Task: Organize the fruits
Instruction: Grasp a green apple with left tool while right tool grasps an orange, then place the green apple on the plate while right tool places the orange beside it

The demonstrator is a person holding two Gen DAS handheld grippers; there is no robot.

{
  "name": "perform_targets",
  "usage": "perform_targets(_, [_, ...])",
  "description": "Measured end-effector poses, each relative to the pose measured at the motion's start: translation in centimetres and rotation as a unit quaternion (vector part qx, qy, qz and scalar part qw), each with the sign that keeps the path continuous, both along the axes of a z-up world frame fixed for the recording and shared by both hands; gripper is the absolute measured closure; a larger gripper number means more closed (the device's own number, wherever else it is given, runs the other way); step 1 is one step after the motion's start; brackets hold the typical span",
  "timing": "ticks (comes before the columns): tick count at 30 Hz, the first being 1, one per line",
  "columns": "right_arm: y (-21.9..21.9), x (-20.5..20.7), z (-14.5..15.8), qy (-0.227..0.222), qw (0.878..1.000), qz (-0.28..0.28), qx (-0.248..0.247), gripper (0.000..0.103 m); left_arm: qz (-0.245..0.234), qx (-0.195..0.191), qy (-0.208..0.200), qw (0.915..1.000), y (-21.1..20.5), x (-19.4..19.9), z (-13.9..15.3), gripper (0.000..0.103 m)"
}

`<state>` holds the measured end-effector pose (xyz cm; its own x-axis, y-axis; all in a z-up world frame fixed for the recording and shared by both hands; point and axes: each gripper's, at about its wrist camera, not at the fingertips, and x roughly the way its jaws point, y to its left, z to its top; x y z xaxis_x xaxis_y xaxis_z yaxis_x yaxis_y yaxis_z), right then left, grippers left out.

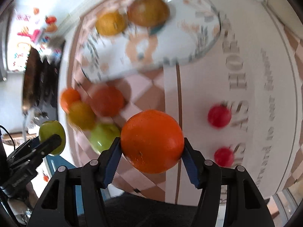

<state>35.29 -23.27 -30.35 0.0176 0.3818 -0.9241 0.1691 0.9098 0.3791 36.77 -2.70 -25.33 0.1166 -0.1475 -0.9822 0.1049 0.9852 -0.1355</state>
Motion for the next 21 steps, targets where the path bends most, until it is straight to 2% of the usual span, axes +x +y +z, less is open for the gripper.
perform_targets(4, [-1.2, 3.9, 1.7, -0.029, 0.999, -0.013, -0.009, 0.039, 0.008, -0.016, -0.026, 0.9995, -1.5, 4.3, 2.1, 0.051])
perform_targets(8, [-1.3, 8.0, 1.4, -0.041, 0.999, -0.009, -0.024, 0.039, 0.034, -0.020, -0.021, 0.9990, -2.0, 9.4, 0.8, 0.051])
perform_targets(14, [1.5, 12.4, -1.1, -0.035, 0.999, 0.016, -0.025, 0.039, 0.080, -0.040, 0.045, 0.9950, -2.3, 15.1, -4.2, 0.051])
perform_targets(21, [5.3, 14.3, -3.9, -0.024, 0.999, 0.038, -0.014, 0.039, 0.088, -0.045, 0.105, 0.9896, -2.1, 16.5, -8.1, 0.051])
